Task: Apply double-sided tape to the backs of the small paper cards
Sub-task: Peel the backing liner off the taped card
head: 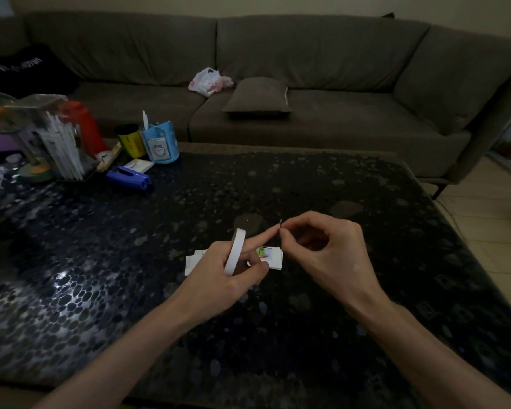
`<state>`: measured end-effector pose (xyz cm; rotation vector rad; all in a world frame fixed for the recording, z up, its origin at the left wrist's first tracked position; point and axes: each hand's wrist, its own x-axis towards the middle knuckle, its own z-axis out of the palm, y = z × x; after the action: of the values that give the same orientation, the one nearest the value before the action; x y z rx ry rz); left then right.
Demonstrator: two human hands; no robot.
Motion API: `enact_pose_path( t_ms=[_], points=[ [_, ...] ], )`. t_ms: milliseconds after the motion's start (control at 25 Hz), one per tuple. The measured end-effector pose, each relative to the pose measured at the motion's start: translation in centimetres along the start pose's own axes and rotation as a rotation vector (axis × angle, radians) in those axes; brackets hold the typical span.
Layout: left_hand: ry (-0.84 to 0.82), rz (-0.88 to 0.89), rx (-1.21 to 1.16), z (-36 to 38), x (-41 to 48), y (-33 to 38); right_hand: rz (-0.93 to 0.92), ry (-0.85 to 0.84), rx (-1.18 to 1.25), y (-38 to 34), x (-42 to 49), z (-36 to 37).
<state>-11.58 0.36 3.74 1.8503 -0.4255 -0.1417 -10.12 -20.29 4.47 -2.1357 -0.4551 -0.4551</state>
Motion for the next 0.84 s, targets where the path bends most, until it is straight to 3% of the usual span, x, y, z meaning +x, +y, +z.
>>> enact_pose_path(
  t_ms=[160,600,840],
  points=[
    [-0.012,0.006,-0.003,0.13,0.01,-0.11,-0.007,-0.006,-0.018,-0.07,0.04,0.00],
    [0.018,0.039,-0.097,0.09,0.43,-0.33,0.101,-0.004,0.228,-0.03,0.35,0.07],
    [0.034,0.033,-0.042,0.05,0.32,-0.70,0.073,0.000,0.182,0.19,0.26,0.24]
  ],
)
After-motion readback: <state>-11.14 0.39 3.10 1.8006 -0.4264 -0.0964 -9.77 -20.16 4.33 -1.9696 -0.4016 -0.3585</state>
